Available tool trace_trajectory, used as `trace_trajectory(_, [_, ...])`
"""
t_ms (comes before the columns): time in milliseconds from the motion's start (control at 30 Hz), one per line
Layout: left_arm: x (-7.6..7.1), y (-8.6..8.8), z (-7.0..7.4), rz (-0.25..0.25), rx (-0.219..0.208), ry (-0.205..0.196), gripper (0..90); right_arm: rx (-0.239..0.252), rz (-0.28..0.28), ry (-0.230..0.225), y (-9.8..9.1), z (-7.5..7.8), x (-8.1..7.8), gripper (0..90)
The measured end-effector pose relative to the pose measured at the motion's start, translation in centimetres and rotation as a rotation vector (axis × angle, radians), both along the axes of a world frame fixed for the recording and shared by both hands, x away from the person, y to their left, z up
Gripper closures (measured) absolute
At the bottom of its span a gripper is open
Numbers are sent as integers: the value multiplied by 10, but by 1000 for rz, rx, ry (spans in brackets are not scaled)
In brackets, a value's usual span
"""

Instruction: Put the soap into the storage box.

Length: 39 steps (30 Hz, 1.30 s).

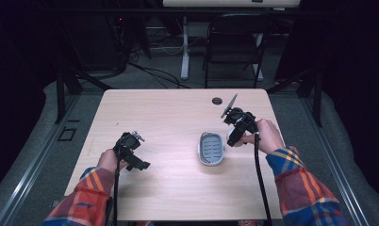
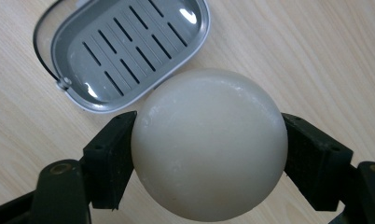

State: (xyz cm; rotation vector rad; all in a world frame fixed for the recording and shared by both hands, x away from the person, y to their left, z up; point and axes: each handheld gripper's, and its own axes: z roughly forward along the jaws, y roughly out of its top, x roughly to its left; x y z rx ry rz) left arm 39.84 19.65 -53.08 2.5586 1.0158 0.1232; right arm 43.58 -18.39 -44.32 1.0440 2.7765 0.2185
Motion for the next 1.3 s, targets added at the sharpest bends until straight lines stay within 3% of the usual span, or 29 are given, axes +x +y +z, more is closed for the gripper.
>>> trace_trajectory(100, [0, 0, 0, -1, 1, -2, 0, -21, 20, 2, 7, 4, 2, 239])
trace_trajectory(467, [0, 0, 0, -2, -1, 0, 0, -22, 56, 14, 29, 2, 9, 239])
trace_trajectory(1300, [0, 1, 0, -4, -3, 1, 0, -27, 124, 68, 72, -28, 14, 239])
